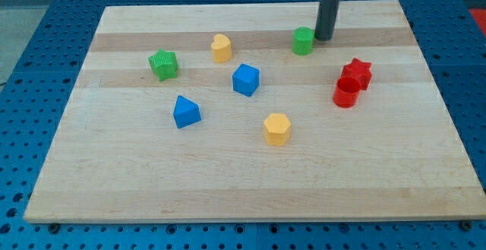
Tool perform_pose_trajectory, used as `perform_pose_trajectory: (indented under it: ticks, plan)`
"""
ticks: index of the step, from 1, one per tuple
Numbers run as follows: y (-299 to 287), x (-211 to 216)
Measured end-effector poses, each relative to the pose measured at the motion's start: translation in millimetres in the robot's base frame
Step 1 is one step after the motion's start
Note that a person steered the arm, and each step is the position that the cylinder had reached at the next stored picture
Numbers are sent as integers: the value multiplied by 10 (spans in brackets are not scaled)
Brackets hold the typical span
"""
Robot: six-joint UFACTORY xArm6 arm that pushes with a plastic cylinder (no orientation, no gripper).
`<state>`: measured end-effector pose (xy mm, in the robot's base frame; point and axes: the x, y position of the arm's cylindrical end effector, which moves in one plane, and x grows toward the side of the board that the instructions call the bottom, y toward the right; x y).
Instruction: Push the green circle closer to red star
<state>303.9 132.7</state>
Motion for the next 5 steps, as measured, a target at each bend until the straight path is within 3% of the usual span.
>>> perform_pose_trajectory:
  ticks: [1, 2, 4, 5]
  plan:
    - [124, -347]
    - [-148, -625]
    - [-641, -41]
    - [-118, 522]
